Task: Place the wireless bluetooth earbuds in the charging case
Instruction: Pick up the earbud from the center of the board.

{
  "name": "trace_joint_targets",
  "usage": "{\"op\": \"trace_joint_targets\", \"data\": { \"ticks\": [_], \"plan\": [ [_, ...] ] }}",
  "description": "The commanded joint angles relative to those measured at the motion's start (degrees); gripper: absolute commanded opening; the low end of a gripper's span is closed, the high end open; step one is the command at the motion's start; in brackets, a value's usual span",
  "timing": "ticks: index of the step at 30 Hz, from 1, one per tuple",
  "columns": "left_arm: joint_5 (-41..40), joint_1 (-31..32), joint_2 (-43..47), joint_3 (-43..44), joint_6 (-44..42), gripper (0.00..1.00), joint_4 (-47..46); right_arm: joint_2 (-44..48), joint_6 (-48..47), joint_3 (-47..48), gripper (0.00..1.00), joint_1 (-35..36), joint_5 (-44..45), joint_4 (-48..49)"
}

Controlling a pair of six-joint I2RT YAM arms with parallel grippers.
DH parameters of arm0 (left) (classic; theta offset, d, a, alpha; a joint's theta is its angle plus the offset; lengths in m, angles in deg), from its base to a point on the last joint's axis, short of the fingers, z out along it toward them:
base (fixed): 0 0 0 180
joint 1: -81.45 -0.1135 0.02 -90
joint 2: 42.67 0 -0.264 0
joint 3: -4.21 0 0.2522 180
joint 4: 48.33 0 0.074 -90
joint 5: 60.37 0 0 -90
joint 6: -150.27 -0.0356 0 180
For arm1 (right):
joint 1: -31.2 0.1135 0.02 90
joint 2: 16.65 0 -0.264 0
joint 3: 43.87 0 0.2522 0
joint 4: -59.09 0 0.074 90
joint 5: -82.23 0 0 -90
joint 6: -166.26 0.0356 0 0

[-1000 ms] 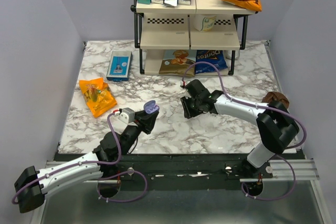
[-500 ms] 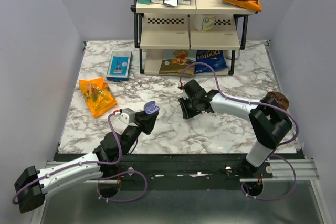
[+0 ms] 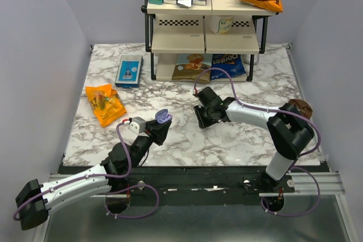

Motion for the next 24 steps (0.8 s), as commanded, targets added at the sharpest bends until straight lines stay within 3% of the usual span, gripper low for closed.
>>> {"op": "trace_joint_targets", "data": {
  "ticks": [1, 16, 24],
  "plan": [
    [-1.04, 0.28, 0.48, -0.69, 0.21, 0.00, -1.66, -1.21, 0.40, 0.32, 0.42, 0.06, 3.70, 0.23],
    [-1.04, 0.28, 0.83, -0.87, 0.39, 0.00, -1.48, -3.06, 0.22, 0.50, 0.33, 0.06, 3.88, 0.23],
    [-0.96, 0.28, 1.09, -0.87, 0.39, 0.00, -1.22, -4.38, 0.22, 0.59, 0.24, -0.03, 4.15, 0.23]
  ]
}}
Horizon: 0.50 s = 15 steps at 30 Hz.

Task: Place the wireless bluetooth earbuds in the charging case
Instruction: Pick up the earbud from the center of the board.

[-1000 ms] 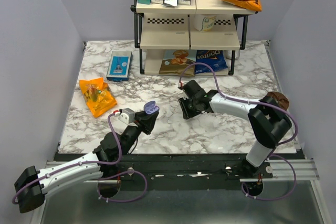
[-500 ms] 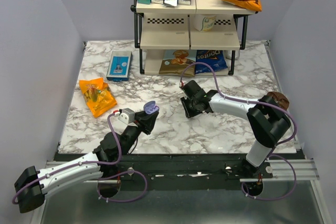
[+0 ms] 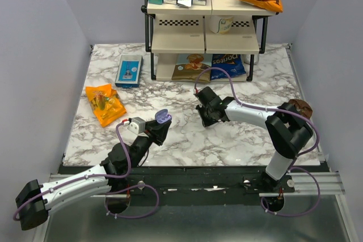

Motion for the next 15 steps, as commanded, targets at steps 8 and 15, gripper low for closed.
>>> {"op": "trace_joint_targets", "data": {
  "ticks": [8, 15],
  "plan": [
    [-0.85, 0.28, 0.79, -0.65, 0.47, 0.00, -1.22, -3.57, 0.90, -0.20, 0.05, -0.11, 1.15, 1.63],
    [-0.76, 0.28, 0.88, -0.47, 0.39, 0.00, -1.04, -1.64, 1.43, -0.99, 0.01, -0.20, 1.77, 1.80]
  ]
}}
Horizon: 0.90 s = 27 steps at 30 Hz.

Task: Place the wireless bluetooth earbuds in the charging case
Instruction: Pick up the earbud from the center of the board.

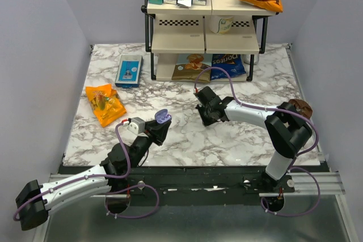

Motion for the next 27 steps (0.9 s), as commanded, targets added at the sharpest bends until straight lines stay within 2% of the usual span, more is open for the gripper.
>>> {"op": "trace_joint_targets", "data": {
  "ticks": [1, 9, 19, 20, 21, 23, 24, 27],
  "plan": [
    [-0.76, 0.28, 0.42, -0.28, 0.34, 0.00, -1.04, -0.96, 1.23, -1.36, 0.01, -0.20, 0.98, 1.41],
    [-0.67, 0.28, 0.50, -0.19, 0.43, 0.00, -1.13, 3.61, 2.46, -2.86, 0.01, -0.29, 0.46, 1.76],
    [-0.67, 0.28, 0.86, -0.19, 0.43, 0.00, -0.78, 3.87, 1.59, -3.12, 0.01, -0.55, -1.13, 2.82],
    [-0.58, 0.28, 1.03, -0.28, 0.43, 0.00, -0.69, 4.40, 1.50, -3.30, 0.04, -0.47, -1.04, 3.17],
    [-0.76, 0.28, 1.03, -0.28, 0.52, 0.00, -0.69, 5.01, 1.50, -3.38, 0.15, -0.55, -0.52, 3.34],
    [-0.76, 0.28, 1.21, -0.28, 0.52, 0.00, -0.60, 6.76, 1.32, -3.56, 0.25, -0.55, 0.10, 3.43],
    [-0.85, 0.28, 1.21, -0.28, 0.43, 0.00, -0.60, 7.21, 1.32, -3.65, 0.33, -0.55, 1.23, 3.43],
    [-0.85, 0.20, 1.30, -0.36, 0.43, 0.00, -0.69, 8.88, 1.32, -3.82, 0.43, -0.55, 3.87, 3.61]
  ]
}}
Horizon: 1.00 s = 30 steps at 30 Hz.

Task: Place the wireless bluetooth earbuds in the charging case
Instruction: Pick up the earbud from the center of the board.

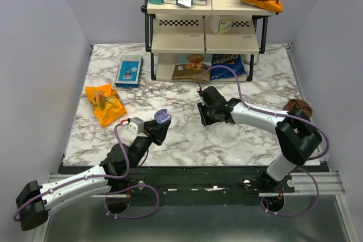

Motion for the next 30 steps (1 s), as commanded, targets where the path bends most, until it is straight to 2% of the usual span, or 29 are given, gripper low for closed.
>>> {"op": "trace_joint_targets", "data": {
  "ticks": [1, 6, 12, 19, 30],
  "plan": [
    [-0.93, 0.28, 0.66, -0.45, 0.39, 0.00, -0.71, 3.42, -0.36, -0.61, 0.45, -0.44, 3.90, 1.71],
    [-0.85, 0.28, 0.75, -0.54, 0.56, 0.00, -0.71, 0.80, -0.19, 0.35, 0.47, -1.06, 3.82, 1.71],
    [-1.11, 0.28, 2.24, -0.45, 0.65, 0.00, 1.22, -1.24, -0.89, 0.80, 0.41, -1.06, 0.75, 3.28],
    [-1.20, 0.20, 2.16, -0.72, 1.09, 0.00, 1.22, -2.55, -2.21, 0.88, 0.43, -1.15, -1.98, 4.87],
    [-1.37, 0.28, 2.42, -0.80, 1.09, 0.00, 1.66, -6.16, -1.94, 1.76, 0.38, -1.15, 0.21, 4.69]
  ]
}}
